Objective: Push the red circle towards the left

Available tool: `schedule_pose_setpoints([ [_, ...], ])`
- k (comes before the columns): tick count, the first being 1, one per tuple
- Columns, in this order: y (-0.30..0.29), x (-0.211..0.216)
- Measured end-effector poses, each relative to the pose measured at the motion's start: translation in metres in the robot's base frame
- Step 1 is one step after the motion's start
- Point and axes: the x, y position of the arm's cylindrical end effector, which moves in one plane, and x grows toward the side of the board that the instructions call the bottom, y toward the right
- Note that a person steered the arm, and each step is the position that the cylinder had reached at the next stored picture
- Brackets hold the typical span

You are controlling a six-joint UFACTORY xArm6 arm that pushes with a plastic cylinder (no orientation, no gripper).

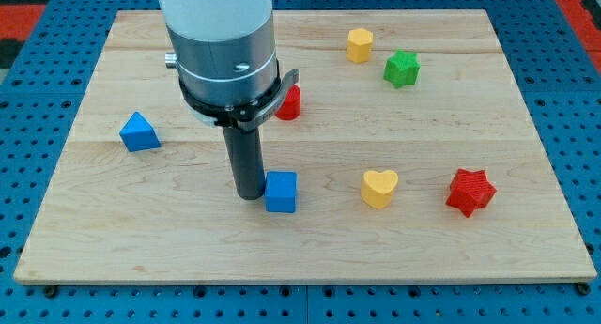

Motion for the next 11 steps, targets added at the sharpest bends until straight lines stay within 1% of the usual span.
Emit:
schedule_pose_setpoints([
  [1,0.004,-0.004],
  [2,-0.01,-0.018],
  [4,0.061,-0.102],
  [5,0.106,-0.137],
  [6,0.059,-0.135],
  [7,0.044,-0.133],
  [8,0.071,-0.159],
  [9,0.033,-0.142],
  [10,0.036,-0.109],
  [11,0.039,-0.117],
])
